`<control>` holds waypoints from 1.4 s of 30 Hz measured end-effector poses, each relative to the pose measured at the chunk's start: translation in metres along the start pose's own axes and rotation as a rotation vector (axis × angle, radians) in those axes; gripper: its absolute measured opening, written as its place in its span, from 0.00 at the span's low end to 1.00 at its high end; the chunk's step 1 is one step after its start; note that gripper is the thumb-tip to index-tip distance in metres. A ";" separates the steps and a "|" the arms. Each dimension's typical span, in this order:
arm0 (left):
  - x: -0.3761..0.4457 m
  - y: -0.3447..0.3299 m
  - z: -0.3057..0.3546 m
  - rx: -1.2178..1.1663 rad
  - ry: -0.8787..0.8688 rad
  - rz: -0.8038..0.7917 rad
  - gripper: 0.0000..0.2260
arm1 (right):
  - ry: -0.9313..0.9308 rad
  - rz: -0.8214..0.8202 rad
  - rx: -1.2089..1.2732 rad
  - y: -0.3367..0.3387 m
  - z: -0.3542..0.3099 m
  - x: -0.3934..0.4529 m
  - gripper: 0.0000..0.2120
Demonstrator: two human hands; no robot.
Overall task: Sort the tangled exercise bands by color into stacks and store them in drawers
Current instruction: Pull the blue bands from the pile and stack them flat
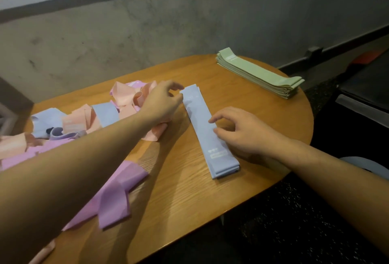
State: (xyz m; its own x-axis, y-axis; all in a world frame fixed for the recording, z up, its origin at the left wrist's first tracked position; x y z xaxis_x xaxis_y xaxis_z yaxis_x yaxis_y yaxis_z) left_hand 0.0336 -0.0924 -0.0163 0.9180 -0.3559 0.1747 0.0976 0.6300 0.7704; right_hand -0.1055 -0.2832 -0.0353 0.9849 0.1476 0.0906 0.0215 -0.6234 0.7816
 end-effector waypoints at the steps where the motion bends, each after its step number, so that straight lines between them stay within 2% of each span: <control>1: -0.011 0.006 -0.001 -0.005 -0.020 -0.005 0.11 | 0.005 0.013 0.016 -0.002 -0.006 0.002 0.11; 6: -0.071 0.042 -0.023 0.064 -0.085 0.017 0.08 | 0.080 -0.013 0.051 -0.016 -0.044 0.012 0.09; 11: -0.124 0.089 -0.067 0.147 -0.060 0.052 0.11 | 0.185 -0.047 0.058 -0.042 -0.096 0.029 0.08; 15: -0.164 0.119 -0.095 0.247 -0.050 0.117 0.09 | 0.282 -0.050 0.086 -0.065 -0.138 0.041 0.08; 25: -0.222 0.154 -0.148 0.296 0.032 0.291 0.07 | 0.233 -0.140 0.172 -0.111 -0.193 0.073 0.08; 29: -0.239 0.156 -0.172 0.224 0.139 0.428 0.12 | 0.260 -0.170 0.196 -0.128 -0.219 0.092 0.09; 35: -0.261 0.153 -0.197 0.145 0.174 0.441 0.12 | 0.332 -0.245 0.269 -0.162 -0.267 0.115 0.12; 42: -0.261 0.157 -0.212 -0.170 0.366 0.626 0.09 | 0.530 -0.423 -0.028 -0.209 -0.314 0.126 0.09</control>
State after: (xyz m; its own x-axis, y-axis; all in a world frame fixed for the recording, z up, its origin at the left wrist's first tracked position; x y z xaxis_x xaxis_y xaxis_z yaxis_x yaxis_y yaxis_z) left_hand -0.1096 0.2459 -0.0705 0.8880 0.3382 0.3117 -0.4546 0.7482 0.4832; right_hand -0.0398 0.1068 0.0068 0.6754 0.7351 0.0582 0.3749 -0.4103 0.8313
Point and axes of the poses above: each hand's wrist, its own x-axis towards the middle knuckle, its own y-axis out of the back of the hand, z = x × y, the point moved 2 cm from there along x, towards the middle knuckle, and after that the axes turned 3 degrees about -z, right-handed, at the moved point
